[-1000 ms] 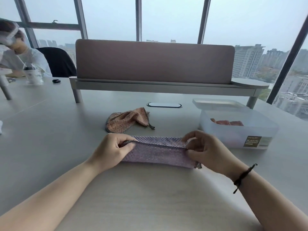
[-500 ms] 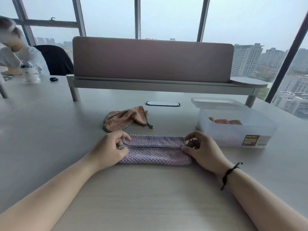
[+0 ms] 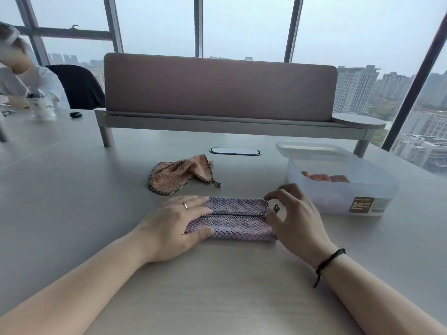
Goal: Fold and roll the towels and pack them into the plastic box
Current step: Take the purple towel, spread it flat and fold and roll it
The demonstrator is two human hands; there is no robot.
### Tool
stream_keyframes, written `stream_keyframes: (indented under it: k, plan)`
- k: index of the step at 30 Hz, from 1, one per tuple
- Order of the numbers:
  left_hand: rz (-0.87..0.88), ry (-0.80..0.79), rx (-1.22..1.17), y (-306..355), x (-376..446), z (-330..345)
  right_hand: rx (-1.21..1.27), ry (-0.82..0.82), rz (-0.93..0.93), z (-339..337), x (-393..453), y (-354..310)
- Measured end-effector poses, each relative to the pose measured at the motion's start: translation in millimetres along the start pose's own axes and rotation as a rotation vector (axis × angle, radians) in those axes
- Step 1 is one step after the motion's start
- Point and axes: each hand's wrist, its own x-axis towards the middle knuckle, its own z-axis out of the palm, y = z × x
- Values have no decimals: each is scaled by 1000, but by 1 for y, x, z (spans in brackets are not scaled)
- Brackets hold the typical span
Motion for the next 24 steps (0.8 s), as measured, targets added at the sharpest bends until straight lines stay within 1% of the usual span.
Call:
stream_keyframes:
  k: [1,2,3,4,6,7,8,10,11,12,14,16,17,18,19,22,24]
  plan:
    - [3,-80,21,1,1,3,-25,63,-83,0,-2,-5]
    - [3,-121,39,1,2,5,-38,102,-160,0,-4,-12]
    - [0,-121,57,0,2,5,-48,99,-221,0,-8,-19]
    - [5,-92,77,0,1,4,-62,49,-258,2,-12,-27]
    - [62,17,87,2,-2,-1,-130,-128,-269,9,-20,-40]
    - [109,67,14,4,-4,-4,-178,-191,-255,11,-22,-44]
    - [151,88,-129,7,-7,-8,-217,-211,-233,13,-23,-46]
    - [167,35,-532,13,-11,-14,-247,-211,-164,10,-20,-45]
    - [158,25,-663,14,-12,-15,-250,-213,-133,9,-18,-43]
    - [155,44,-707,14,-11,-17,-247,-210,-113,8,-16,-40]
    - [126,151,-672,12,-8,-15,-226,-207,-79,8,-13,-34]
    - [87,303,-479,5,-6,-11,-180,-242,-22,8,-10,-31]
    - [70,355,-370,2,-5,-9,-158,-275,0,8,-10,-31]
    - [59,356,-279,-3,-4,-6,-151,-316,6,9,-9,-31]
    - [57,295,-220,-7,-2,-4,-162,-364,-7,10,-9,-31]
    - [88,-69,-145,-6,0,-3,-182,-511,-87,16,-3,-27]
    - [95,-237,-86,1,2,-5,-159,-588,-120,20,6,-22]
